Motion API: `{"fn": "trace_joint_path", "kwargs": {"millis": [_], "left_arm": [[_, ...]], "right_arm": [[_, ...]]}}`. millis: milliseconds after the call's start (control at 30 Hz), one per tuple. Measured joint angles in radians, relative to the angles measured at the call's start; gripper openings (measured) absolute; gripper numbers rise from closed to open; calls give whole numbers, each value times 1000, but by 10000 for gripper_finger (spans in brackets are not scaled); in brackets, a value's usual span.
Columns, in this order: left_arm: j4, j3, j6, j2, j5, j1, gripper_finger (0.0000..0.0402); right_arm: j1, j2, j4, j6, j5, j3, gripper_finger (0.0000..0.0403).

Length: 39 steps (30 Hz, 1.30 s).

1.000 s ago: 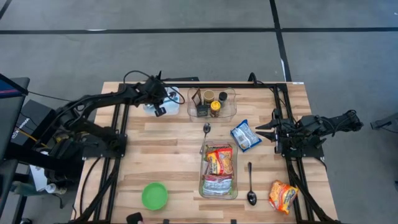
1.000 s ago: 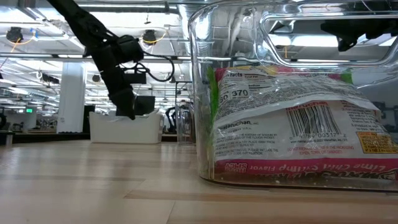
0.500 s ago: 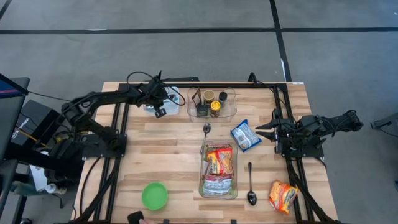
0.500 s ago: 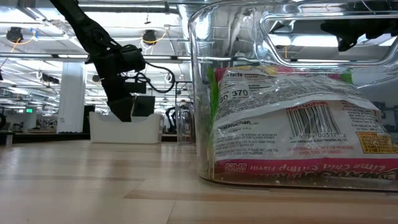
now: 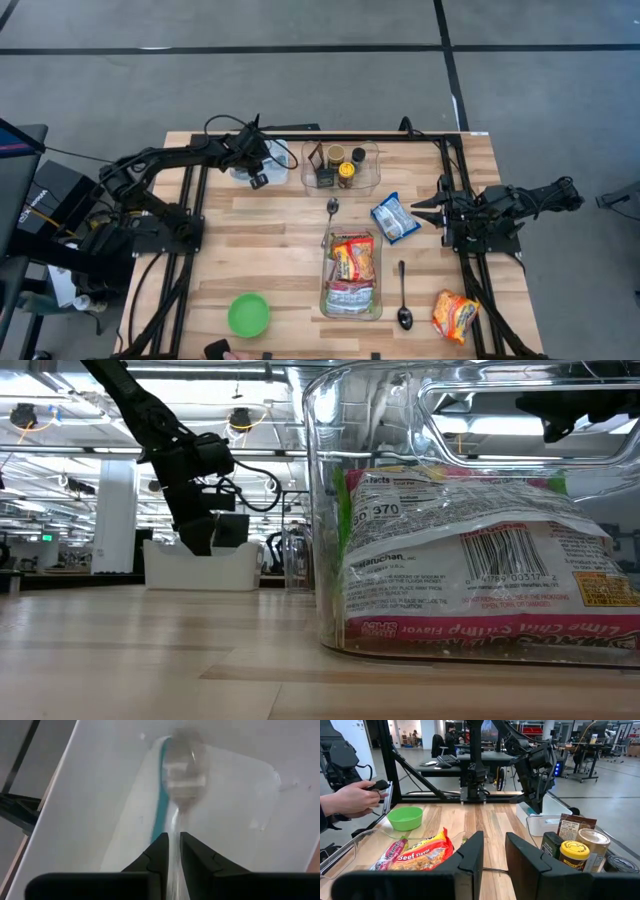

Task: Pick & Place Food Item
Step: Put the silver spoon into the white bin, then put the blue noodle pack into the bottom transparent bin

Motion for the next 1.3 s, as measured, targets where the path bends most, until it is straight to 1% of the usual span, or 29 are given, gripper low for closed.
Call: {"fn": "trace_joint_path", "kwargs": {"millis": [333, 467, 733, 1000, 1100, 1300], "left_arm": [[5, 0, 0, 0, 0, 0, 70], [1, 0, 0, -14, 0, -7, 76], [-32, 0, 0, -114, 0, -47, 76], [-83, 0, 0, -247, 2, -141, 76], [-95, 0, -1, -291, 40, -182, 76], [-92, 0, -1, -351, 149, -254, 76]], "right_arm": [[0, 0, 0, 0, 0, 0, 74], [-1, 0, 0, 0, 0, 0, 74], [-1, 0, 0, 0, 0, 0, 74], [0, 0, 0, 0, 0, 0, 74], [0, 0, 0, 0, 0, 0, 74], [0, 0, 0, 0, 0, 0, 74]]}}
